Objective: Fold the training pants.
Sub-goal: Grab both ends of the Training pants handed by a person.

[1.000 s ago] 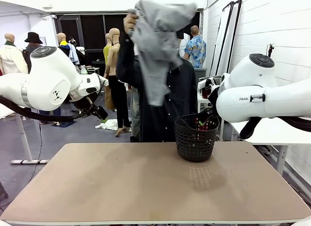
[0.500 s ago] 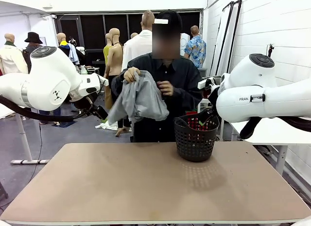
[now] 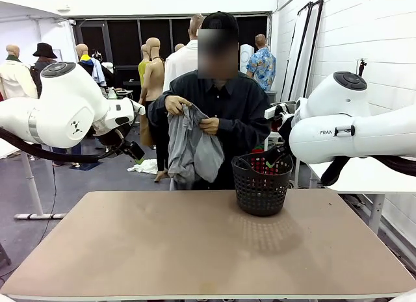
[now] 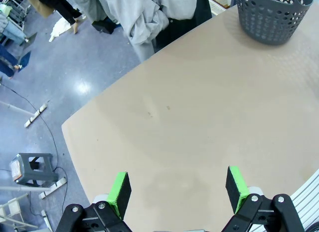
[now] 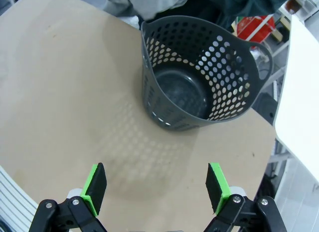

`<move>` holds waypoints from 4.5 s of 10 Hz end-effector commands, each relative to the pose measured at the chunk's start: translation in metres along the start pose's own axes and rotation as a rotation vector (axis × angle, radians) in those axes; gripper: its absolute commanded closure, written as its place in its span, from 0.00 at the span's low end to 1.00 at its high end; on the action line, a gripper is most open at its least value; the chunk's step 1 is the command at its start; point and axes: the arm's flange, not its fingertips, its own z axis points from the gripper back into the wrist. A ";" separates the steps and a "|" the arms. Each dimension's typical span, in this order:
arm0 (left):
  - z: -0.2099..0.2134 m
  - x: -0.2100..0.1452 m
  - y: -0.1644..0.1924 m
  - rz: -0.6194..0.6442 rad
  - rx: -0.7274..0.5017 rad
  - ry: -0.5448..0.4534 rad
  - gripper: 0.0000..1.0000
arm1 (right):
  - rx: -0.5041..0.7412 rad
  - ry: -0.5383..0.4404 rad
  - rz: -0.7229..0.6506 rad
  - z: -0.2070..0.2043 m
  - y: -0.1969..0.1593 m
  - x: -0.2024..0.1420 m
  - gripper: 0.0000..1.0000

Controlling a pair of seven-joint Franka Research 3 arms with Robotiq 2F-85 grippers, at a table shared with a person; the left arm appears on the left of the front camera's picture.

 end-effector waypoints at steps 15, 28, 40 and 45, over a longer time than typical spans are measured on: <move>0.000 0.000 0.000 -0.008 0.002 -0.003 0.00 | 0.001 0.003 0.003 0.000 0.000 0.002 0.00; 0.000 0.000 0.000 -0.008 0.002 -0.003 0.00 | 0.001 0.003 0.003 0.000 0.000 0.002 0.00; 0.000 0.000 0.000 -0.008 0.002 -0.003 0.00 | 0.001 0.003 0.003 0.000 0.000 0.002 0.00; 0.000 0.000 0.000 -0.008 0.002 -0.003 0.00 | 0.001 0.003 0.003 0.000 0.000 0.002 0.00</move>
